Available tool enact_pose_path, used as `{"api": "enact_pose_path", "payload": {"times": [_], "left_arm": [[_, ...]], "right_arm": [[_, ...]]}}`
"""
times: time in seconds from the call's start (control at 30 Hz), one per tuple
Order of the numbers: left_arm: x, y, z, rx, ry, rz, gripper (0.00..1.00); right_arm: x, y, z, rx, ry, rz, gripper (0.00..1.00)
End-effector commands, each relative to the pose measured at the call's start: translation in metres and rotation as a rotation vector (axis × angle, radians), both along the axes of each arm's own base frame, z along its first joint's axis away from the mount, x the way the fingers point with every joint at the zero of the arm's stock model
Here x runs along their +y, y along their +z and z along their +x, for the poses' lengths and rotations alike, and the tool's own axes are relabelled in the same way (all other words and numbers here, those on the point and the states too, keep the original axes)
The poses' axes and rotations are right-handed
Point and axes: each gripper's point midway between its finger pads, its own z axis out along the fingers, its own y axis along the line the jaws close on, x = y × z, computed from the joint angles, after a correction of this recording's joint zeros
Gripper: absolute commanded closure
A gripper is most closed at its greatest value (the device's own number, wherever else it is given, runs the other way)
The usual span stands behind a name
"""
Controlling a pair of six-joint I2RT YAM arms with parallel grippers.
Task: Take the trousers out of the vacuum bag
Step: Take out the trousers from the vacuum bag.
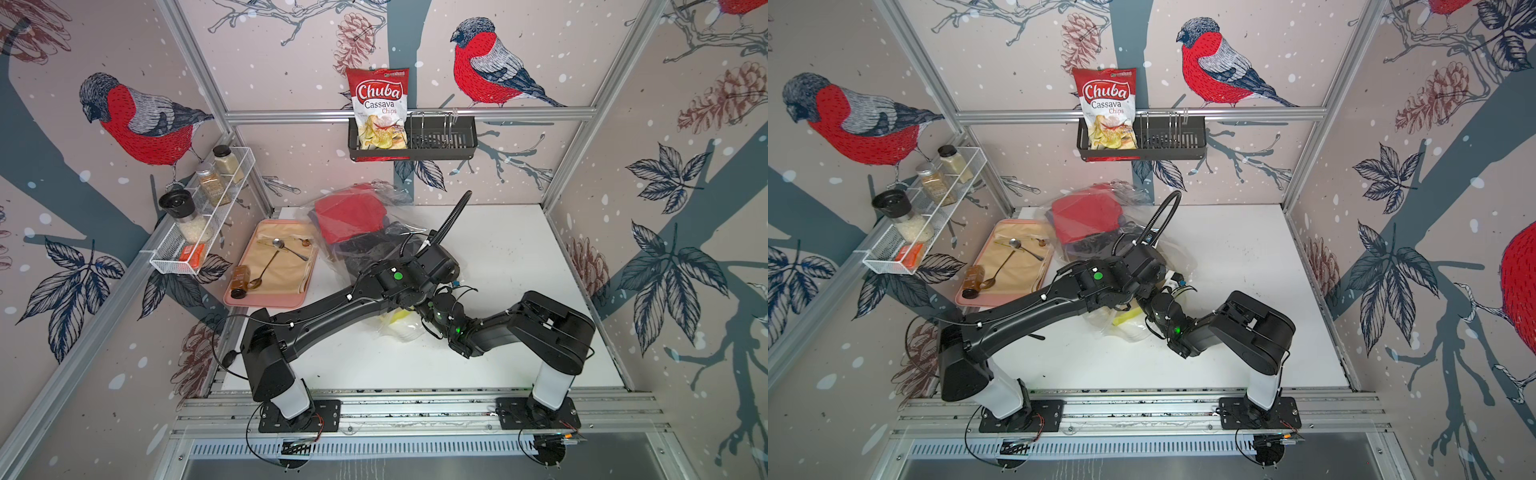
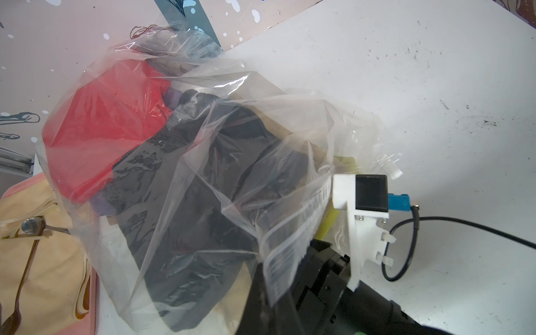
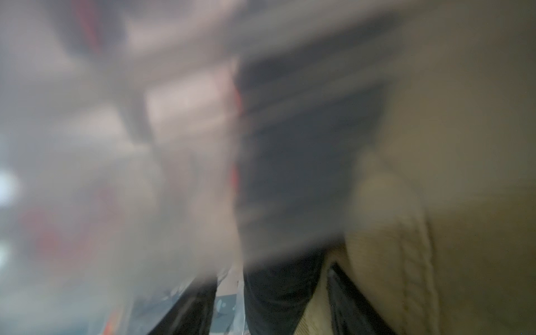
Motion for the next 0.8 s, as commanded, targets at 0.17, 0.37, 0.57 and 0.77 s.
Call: {"api": "enact_pose_path", "payload": {"times": [0.17, 0.37, 0.57, 0.77], "left_arm": [[-0.003, 0.000, 0.002, -0.008, -0.009, -0.009, 1.00], [-0.002, 0.000, 0.003, -0.009, -0.006, -0.009, 1.00], [-0.002, 0.001, 0.002, -0.006, -0.009, -0.015, 1.00], [-0.002, 0.001, 0.002, -0.006, -0.008, -0.014, 1.00]], "right_arm": [[0.005, -0.013, 0.011, 0.041, 0.000, -0.024, 0.35], [0.011, -0.010, 0.022, 0.016, 0.020, -0.026, 0.39], [0.017, -0.011, 0.033, 0.013, 0.018, -0.042, 0.40], [0.015, -0.009, 0.040, 0.001, 0.020, -0.024, 0.51]]}}
